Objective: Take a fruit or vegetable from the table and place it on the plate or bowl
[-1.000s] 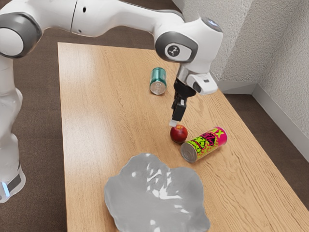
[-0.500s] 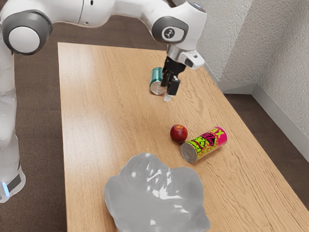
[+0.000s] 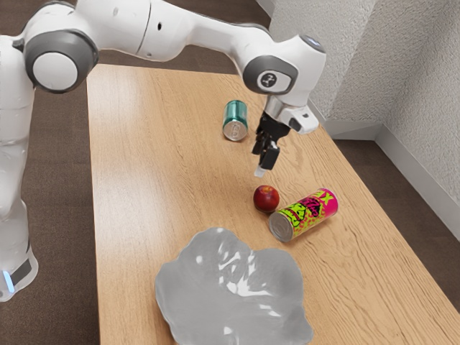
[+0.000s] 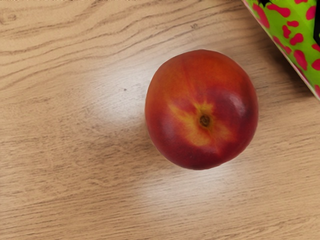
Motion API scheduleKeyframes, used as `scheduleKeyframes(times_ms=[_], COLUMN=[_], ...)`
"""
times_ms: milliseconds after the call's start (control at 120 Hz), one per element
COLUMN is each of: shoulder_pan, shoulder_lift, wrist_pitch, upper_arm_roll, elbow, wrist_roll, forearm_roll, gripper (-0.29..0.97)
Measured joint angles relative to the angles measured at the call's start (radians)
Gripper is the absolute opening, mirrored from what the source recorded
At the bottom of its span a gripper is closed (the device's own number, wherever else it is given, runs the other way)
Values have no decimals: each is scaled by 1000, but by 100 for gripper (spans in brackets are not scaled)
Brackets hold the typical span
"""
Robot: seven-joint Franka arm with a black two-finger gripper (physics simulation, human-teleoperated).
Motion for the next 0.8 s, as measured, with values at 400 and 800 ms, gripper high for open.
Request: scheduleKeyframes(times_ms=[400, 800], shoulder_pan=[0, 1], shoulder_lift=[43, 55], wrist_pitch=[10, 11], upper_arm_roll=[-31, -35], elbow=[29, 36], wrist_roll=[11, 17], forearm_roll=[-16, -22], gripper=[68, 68])
